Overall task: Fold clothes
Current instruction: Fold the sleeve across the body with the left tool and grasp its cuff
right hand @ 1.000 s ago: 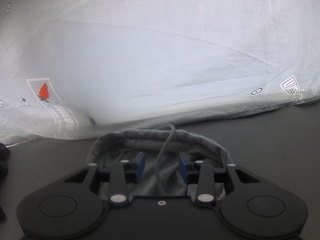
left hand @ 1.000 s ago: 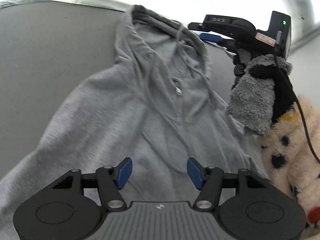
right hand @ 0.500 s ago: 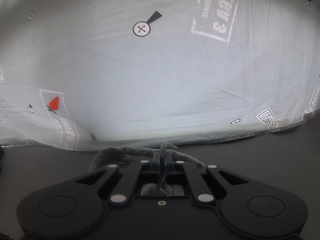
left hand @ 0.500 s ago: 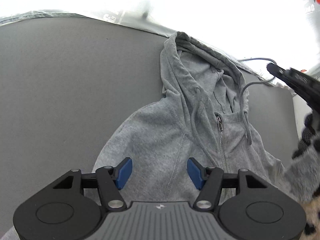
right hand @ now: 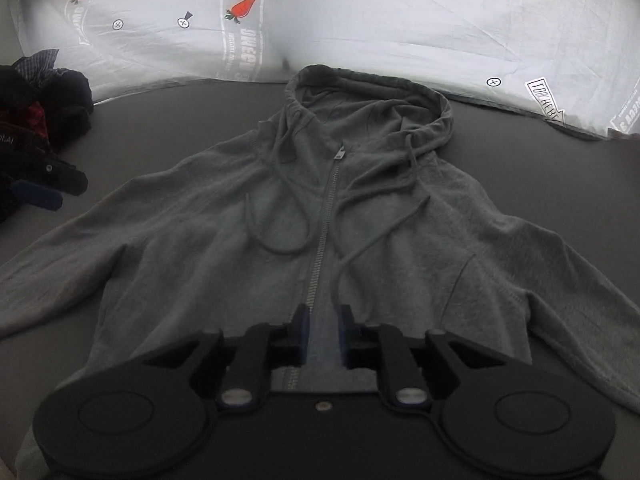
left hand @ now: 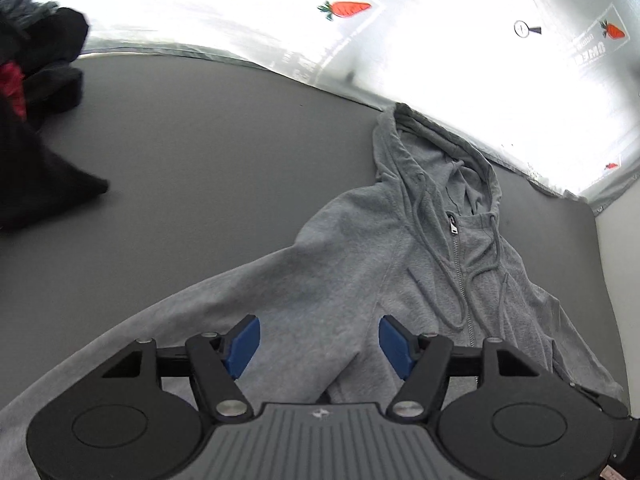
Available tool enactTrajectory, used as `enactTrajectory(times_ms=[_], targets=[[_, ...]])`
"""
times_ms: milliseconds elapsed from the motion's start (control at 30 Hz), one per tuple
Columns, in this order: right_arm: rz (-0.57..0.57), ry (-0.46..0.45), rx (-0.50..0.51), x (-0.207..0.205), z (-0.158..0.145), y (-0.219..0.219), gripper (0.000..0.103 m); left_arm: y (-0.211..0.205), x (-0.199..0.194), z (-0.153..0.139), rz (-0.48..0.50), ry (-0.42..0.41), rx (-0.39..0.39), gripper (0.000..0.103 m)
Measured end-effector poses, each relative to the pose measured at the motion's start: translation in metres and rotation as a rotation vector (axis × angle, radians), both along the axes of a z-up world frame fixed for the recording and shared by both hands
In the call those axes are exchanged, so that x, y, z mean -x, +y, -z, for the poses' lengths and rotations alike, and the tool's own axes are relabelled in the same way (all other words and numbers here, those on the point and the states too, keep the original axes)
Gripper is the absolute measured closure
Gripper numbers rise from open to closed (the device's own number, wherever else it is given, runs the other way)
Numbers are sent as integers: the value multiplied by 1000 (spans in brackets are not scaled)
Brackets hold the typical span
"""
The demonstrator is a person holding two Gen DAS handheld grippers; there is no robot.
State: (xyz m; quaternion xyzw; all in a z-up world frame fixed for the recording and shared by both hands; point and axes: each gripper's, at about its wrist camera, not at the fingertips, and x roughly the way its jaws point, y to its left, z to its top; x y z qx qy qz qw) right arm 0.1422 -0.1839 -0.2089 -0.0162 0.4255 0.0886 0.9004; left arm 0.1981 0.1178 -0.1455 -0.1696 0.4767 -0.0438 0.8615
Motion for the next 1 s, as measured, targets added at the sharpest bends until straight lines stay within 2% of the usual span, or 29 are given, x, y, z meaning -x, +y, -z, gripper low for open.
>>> enactTrajectory(times_ms=[133,200,233,267,367,467,533,600,667,833,1000], targets=[[-35,46,-39,26,-1,15,71,34,52,-4,-127,-23,-38,31],[-81,72,-21,35,2,27,64,54,79,0,-208,-8,-63,29],[-106,85,-2,41,3,34,54,65,92,3,-254,7,-76,28],[-122,103,14,44,6,41,49,76,105,7,-305,26,-95,26],[-161,164,69,55,17,60,18,112,144,17,-463,78,-134,26],[-135,180,111,68,26,72,15,147,184,27,-593,108,-102,22],[-57,187,87,73,29,70,7,170,209,35,-663,131,-85,22],[19,199,57,76,32,64,2,182,227,41,-698,146,-113,22],[77,195,26,82,33,60,1,189,243,46,-717,146,-140,22],[162,179,33,90,37,67,0,214,268,60,-768,169,-82,21],[216,166,32,91,39,70,0,212,270,66,-717,152,-134,22]])
